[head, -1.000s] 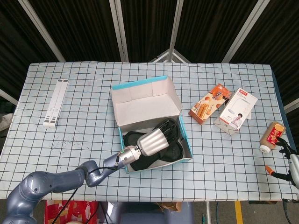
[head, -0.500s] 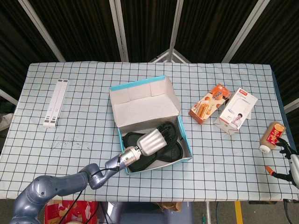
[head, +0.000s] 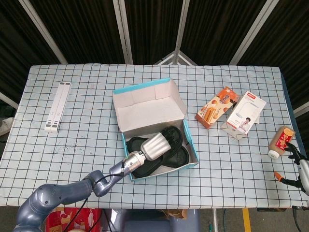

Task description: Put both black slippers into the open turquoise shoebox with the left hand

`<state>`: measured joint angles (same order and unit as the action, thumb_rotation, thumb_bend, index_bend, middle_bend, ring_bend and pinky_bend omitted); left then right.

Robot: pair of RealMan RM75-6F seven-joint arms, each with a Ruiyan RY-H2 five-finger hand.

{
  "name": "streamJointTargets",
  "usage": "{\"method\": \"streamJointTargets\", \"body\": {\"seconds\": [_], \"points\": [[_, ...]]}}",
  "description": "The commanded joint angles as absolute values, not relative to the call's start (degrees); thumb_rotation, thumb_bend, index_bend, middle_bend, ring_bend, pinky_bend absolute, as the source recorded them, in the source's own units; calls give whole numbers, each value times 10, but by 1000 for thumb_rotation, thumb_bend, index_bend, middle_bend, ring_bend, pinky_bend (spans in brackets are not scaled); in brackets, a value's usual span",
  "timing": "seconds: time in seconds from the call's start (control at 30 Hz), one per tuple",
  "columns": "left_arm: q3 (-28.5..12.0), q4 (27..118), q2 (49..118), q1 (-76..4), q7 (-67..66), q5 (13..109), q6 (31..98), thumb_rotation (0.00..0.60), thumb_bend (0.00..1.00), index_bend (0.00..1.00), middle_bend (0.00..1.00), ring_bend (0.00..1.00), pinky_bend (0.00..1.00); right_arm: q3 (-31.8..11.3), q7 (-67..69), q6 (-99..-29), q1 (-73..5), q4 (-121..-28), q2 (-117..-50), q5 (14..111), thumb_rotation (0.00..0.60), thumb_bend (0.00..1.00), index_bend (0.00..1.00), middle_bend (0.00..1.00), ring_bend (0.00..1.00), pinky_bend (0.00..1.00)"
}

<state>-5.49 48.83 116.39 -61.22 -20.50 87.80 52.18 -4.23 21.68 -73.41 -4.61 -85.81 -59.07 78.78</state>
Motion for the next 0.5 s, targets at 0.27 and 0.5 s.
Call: {"method": "streamJointTargets", "body": {"seconds": [0.27,0.5], "points": [[-64,487,1170,-618,-220,880,528,600,419,166,523,147,189,-42,220,-734,-46,-856,-590,789,600,233,115,242,315,331],[-71,515,1145,-627,-233,893,542,569,390,106,431,119,188,-42,218,-733,-47,-857,-591,789,600,234,116,242,315,331]]}}
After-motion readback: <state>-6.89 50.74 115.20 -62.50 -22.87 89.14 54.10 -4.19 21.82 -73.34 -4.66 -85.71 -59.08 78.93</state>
